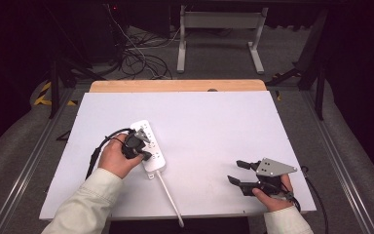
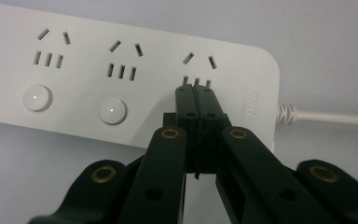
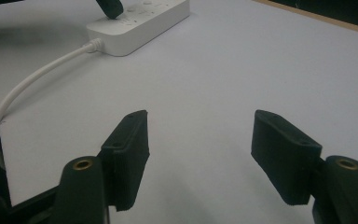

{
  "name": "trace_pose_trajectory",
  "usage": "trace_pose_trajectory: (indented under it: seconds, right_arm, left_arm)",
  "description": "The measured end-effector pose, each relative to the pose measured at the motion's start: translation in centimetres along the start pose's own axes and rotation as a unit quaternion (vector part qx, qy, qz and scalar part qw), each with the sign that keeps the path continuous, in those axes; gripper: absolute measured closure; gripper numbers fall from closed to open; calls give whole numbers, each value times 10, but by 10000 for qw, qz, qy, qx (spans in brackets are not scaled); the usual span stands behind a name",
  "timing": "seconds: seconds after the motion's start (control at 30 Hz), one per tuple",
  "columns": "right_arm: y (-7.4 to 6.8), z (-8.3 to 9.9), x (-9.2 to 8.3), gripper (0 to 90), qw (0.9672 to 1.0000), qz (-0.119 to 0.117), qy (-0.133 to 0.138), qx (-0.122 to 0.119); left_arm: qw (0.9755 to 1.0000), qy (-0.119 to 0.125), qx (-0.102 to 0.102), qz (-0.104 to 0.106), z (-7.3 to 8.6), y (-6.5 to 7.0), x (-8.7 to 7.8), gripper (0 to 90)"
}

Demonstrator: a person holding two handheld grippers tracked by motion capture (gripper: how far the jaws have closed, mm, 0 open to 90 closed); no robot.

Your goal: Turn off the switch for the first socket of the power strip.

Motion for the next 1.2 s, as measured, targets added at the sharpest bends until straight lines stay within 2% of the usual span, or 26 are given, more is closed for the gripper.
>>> trace_pose_trajectory:
  seconds: [0.17, 0.2, 0.3, 0.47, 0.6, 0.63, 0.7, 0.73, 0.87, 0.97, 1.2]
  right_arm:
    - [0, 0, 0, 372, 10000, -1, 0, -4]
    - [0, 0, 0, 372, 10000, -2, 1, -3]
    - [-1, 0, 1, 372, 10000, -9, -1, 1]
    - [-1, 0, 0, 371, 10000, -16, 2, 4]
    - [-1, 0, 1, 371, 10000, -15, 15, 15]
    - [-1, 0, 1, 371, 10000, -16, 14, 16]
    - [-1, 0, 1, 371, 10000, -15, 5, 31]
    - [-1, 1, 1, 371, 10000, -15, 2, 39]
    - [0, 1, 1, 371, 10000, 3, -5, 36]
    - [1, 1, 1, 371, 10000, -5, -1, 48]
    - [1, 1, 1, 372, 10000, -1, 10, 50]
  left_arm:
    - [10000, 18, -3, -38, 0, 0, 0, 900]
    - [9999, 7, 57, -109, 0, 1, 0, 900]
    - [9998, -41, 71, -168, 1, 1, 1, 900]
    - [9999, 16, 24, -125, 1, 1, 1, 900]
    - [9997, -36, 103, -217, -1, 2, 0, 900]
    - [9997, 81, 87, -224, -4, 3, -1, 900]
    - [9994, -93, 196, -270, -5, 4, -1, 900]
    - [9994, -100, 226, -254, -6, 6, 0, 900]
    - [9997, -34, 204, -159, -11, 11, 1, 900]
    - [9996, 69, 250, -136, -18, 13, -6, 900]
    - [9994, 268, 175, -96, -25, 15, -16, 900]
Point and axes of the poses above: each handheld gripper's, and its own axes: x roughly forward along the jaws, z roughly out of its underside, y roughly to its right, the point moved 8 cm from there along x, roughly forward along the jaws, and after that the axes turned 11 degrees about y, right-handed, at the moved point
